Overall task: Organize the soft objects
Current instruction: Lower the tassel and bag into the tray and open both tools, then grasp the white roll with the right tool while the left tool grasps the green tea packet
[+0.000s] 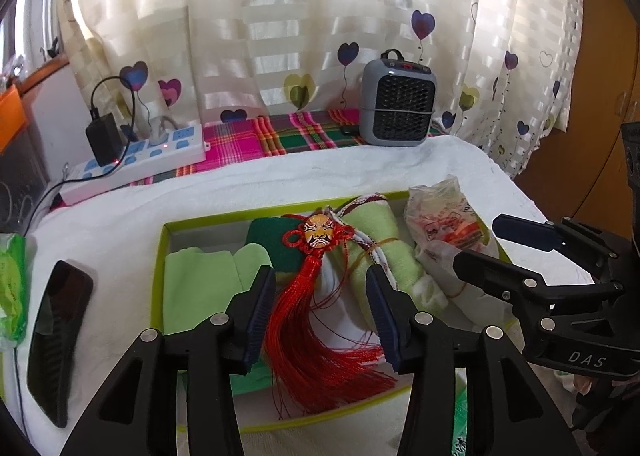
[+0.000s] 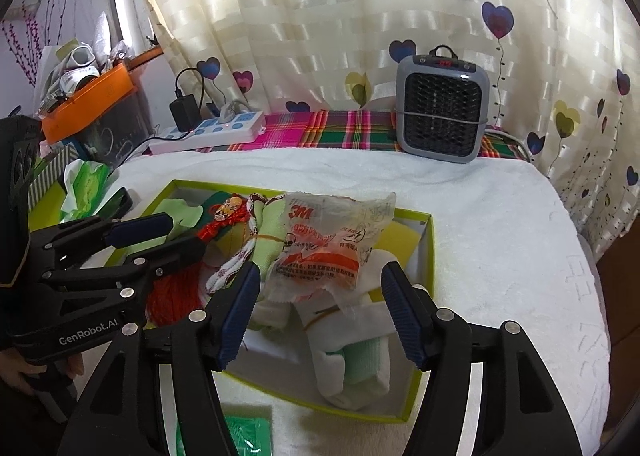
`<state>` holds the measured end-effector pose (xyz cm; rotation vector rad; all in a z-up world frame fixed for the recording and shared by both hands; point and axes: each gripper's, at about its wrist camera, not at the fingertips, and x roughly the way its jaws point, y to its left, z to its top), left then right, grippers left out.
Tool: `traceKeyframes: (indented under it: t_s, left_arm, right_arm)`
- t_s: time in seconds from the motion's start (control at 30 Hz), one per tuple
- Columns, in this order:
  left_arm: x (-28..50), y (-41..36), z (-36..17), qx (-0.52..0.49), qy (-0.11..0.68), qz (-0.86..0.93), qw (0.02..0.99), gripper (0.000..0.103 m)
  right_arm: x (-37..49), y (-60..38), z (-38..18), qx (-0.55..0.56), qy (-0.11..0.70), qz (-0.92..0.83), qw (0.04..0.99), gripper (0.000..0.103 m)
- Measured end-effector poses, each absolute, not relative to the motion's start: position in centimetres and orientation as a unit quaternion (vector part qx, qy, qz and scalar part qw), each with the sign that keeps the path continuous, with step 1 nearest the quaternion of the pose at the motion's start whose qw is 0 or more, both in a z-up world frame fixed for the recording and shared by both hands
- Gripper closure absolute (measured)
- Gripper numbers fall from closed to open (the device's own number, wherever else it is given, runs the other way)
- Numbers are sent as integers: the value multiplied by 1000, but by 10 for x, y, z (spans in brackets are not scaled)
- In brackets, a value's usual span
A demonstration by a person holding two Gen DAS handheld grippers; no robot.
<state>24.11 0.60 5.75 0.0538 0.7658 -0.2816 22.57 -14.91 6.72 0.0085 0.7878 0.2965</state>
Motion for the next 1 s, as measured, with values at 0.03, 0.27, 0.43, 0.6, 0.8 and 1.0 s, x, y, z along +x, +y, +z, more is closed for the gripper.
traceKeyframes:
  t_s: [0.03, 0.27, 0.43, 0.6, 0.8, 1.0]
  left_arm:
    - [238, 6, 60, 28, 369, -137, 919, 57]
    - [221, 5, 70, 27, 359, -138, 923, 57]
    - [211, 6, 77, 24, 354, -138, 925, 56]
    - [198, 3, 84, 29, 347, -139, 927, 56]
    - [180, 3, 90, 25, 339, -151, 928, 56]
    - [165, 2, 85, 15, 345, -168, 923, 55]
  right_arm:
    - [224, -149, 69, 4, 380, 142, 914, 39]
    - [210, -153, 75, 13, 372, 138, 918, 39]
    - [199, -155, 80, 18, 367, 137, 920, 39]
    - [186, -162, 86, 25, 360, 135, 923, 39]
    - [160, -178, 91, 28, 355, 127, 926, 39]
    - [136, -200, 93, 38, 356, 106, 928, 39]
